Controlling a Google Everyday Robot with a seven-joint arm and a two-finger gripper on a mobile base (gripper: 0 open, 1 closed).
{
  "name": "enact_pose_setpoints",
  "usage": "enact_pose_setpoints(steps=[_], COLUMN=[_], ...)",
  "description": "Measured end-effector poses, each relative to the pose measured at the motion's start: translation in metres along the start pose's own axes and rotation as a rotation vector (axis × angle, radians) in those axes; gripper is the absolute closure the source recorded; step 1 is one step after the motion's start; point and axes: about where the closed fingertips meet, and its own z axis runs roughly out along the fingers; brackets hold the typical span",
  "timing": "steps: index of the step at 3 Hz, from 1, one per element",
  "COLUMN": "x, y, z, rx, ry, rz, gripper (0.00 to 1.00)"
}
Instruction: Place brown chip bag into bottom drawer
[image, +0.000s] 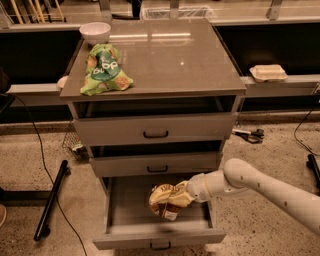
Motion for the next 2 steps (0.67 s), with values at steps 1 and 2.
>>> enact_pose_setpoints(steps=[1, 2], x=[0.013, -0.013], y=[0.006, 0.044], z=[-0.008, -0.066], rx=[0.027, 0.163], ry=[0.029, 0.037], rz=[0.030, 0.091], gripper=[0.59, 0.34])
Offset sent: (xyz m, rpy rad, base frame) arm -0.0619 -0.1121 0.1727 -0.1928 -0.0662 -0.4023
